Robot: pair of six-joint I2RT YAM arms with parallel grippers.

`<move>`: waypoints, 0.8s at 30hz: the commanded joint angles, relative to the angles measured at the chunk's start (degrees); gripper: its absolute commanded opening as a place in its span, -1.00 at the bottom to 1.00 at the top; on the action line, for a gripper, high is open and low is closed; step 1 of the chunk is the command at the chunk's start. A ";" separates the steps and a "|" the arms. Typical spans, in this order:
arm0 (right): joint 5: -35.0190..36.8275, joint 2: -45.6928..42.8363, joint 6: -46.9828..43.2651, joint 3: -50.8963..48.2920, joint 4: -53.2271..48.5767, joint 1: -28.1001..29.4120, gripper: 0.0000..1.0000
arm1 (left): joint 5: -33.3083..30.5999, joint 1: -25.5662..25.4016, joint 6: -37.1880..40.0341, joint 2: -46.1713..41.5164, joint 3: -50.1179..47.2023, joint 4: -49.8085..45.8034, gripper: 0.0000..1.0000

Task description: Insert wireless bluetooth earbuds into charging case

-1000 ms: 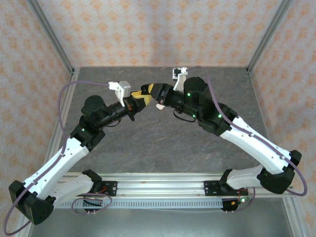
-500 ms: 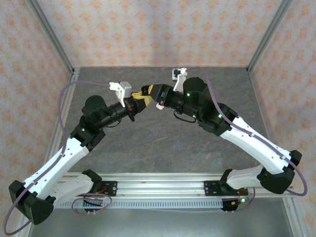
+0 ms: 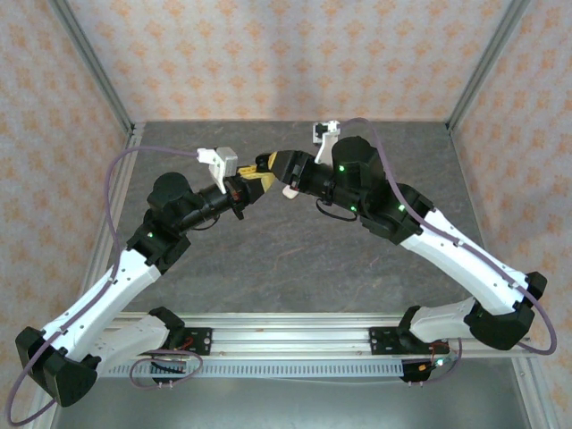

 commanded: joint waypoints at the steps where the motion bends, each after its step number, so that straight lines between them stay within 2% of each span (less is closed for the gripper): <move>1: 2.57 0.07 -1.84 3.90 -3.81 0.42 -0.28 | -0.82 -0.34 1.11 -1.34 2.43 1.94 -1.00; 7: 7.94 -0.08 -4.75 9.90 -12.36 0.42 -0.17 | 0.23 -0.34 1.86 -1.30 3.06 0.36 -1.00; 12: 7.86 -0.77 -4.63 10.22 -13.62 -0.40 -0.12 | 3.07 -0.30 1.83 -0.48 3.93 0.26 -1.00; 20: -4.59 -0.21 -0.60 10.78 -14.49 -8.18 -0.13 | 12.06 -0.43 2.23 1.41 6.43 -1.63 -1.00; 24: -9.97 1.34 0.16 11.22 -15.52 -9.55 -0.14 | 14.92 -0.79 4.05 1.94 7.61 -3.79 -1.00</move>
